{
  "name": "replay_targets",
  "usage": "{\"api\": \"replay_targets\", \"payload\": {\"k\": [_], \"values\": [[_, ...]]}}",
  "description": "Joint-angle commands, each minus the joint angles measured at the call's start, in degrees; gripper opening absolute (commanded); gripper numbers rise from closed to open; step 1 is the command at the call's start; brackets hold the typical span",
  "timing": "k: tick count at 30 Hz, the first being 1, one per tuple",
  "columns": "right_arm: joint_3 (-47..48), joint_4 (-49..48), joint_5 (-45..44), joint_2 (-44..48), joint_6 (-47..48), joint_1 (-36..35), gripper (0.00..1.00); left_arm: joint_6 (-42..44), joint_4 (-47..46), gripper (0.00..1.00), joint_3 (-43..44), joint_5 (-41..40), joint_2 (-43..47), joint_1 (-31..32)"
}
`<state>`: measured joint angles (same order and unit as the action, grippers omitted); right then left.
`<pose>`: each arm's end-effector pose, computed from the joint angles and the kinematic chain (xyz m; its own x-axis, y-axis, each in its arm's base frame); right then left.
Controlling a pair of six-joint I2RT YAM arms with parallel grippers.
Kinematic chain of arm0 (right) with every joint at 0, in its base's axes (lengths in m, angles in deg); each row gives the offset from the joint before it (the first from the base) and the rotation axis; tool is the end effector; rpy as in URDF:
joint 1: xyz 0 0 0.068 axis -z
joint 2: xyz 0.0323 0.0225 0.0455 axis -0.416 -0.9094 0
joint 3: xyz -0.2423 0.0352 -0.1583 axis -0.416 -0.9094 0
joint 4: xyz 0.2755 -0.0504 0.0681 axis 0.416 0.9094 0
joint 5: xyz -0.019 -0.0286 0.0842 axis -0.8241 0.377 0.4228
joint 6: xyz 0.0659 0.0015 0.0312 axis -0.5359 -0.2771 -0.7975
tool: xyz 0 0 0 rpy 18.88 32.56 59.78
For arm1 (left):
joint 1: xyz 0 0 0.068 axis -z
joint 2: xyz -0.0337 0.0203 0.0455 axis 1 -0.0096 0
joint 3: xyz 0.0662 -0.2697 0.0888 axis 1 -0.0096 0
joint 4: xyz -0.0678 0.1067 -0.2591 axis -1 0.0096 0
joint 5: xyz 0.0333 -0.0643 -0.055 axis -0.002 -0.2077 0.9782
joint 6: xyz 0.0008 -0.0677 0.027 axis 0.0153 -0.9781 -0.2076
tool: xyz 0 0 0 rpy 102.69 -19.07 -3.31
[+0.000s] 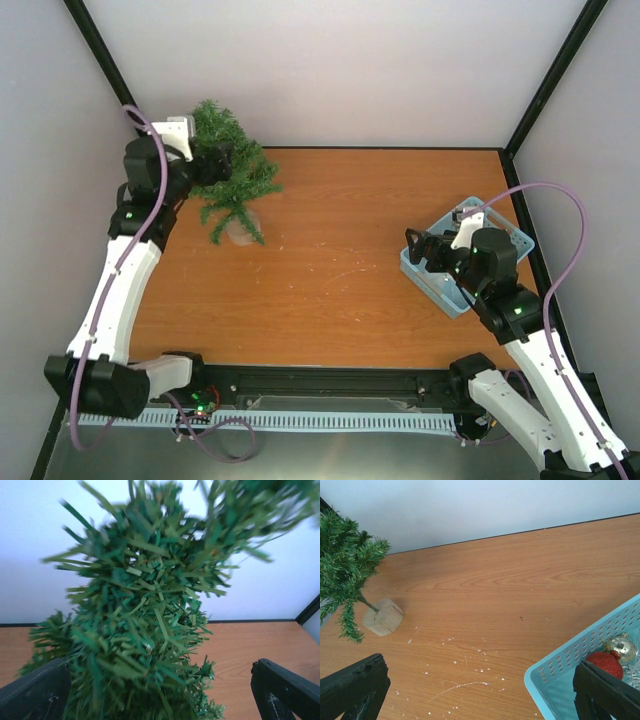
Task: Decorate the small christmas tree
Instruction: Move the christmas tree to the center of the board.
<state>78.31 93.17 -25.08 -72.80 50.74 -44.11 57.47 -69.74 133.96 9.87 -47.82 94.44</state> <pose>0.1752 0.0658 0.3331 -0.4791 0.2208 -0.8495 -0.2224 0.9057 0.3609 0.2991 -0.0380 0.4329 -0.2674 -0.2034 -0.9419 0.2203 0.9387 -0.2652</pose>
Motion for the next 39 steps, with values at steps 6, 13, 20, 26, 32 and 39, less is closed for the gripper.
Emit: {"api": "replay_targets", "payload": {"k": [6, 13, 20, 26, 32, 39], "values": [[1.1, 0.7, -0.3, 1.8, 0.5, 0.4, 1.00, 6.4, -3.6, 0.79, 8.9, 4.8, -11.4, 0.1], [1.4, 1.6, -1.5, 2.5, 0.9, 0.4, 1.00, 4.0, -11.0, 0.28, 9.5, 12.9, -11.8, 0.1], [1.7, 1.4, -1.1, 2.6, 0.4, 0.4, 1.00, -8.1, -19.5, 0.01, 7.9, 16.2, -11.1, 1.4], [2.3, 2.3, -2.1, 2.9, 1.2, 0.4, 1.00, -14.1, -23.6, 0.01, 6.8, 13.5, -10.0, 6.7], [2.3, 2.9, -2.8, 3.3, 1.4, 0.4, 1.00, -12.7, -24.4, 0.01, 5.4, 7.5, -9.4, 14.0], [1.6, 3.5, -3.4, 4.0, 1.6, 0.4, 1.00, -9.8, -22.6, 0.01, 4.7, 5.8, -10.7, 17.9]]}}
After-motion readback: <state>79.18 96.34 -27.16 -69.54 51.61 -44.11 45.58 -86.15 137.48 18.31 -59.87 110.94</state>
